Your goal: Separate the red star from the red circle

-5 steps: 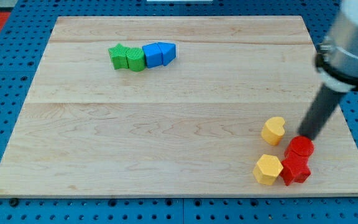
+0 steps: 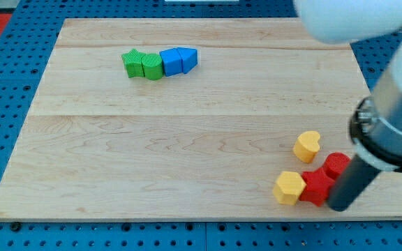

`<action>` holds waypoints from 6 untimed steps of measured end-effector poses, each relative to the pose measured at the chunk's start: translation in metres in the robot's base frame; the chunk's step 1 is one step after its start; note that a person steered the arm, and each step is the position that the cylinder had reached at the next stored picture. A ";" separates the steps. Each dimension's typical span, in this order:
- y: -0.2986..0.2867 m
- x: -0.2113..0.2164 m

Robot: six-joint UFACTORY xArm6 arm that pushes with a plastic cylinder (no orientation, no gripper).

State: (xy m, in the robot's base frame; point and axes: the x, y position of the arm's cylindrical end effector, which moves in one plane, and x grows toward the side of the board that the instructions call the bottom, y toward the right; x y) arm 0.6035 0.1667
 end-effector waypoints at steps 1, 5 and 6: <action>-0.037 -0.002; -0.113 -0.027; -0.121 -0.019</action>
